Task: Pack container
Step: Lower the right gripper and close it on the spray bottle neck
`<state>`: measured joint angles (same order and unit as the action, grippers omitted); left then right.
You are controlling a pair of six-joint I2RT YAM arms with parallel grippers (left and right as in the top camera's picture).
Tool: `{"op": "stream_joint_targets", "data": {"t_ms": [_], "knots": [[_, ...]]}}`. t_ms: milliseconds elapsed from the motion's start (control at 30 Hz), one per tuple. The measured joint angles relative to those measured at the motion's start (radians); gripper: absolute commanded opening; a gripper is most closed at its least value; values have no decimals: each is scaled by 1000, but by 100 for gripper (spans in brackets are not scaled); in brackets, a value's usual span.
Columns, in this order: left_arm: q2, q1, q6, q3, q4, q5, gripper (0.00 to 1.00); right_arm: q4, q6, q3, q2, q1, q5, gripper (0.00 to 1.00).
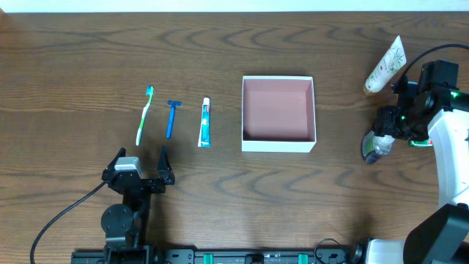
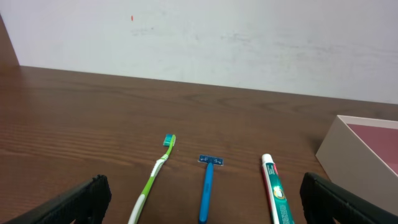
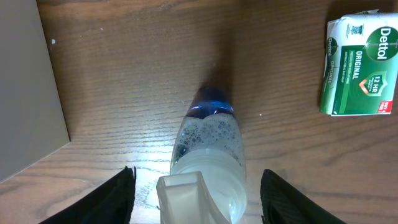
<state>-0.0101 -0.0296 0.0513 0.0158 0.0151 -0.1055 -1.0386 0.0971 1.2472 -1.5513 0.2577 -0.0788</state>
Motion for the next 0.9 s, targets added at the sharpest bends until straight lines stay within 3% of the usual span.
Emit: {"op": "stream_joint_targets", "data": {"t_ms": [900], "knots": [[0, 0, 0, 0, 0, 0, 98, -27, 61, 1, 0, 0, -40, 58]]}}
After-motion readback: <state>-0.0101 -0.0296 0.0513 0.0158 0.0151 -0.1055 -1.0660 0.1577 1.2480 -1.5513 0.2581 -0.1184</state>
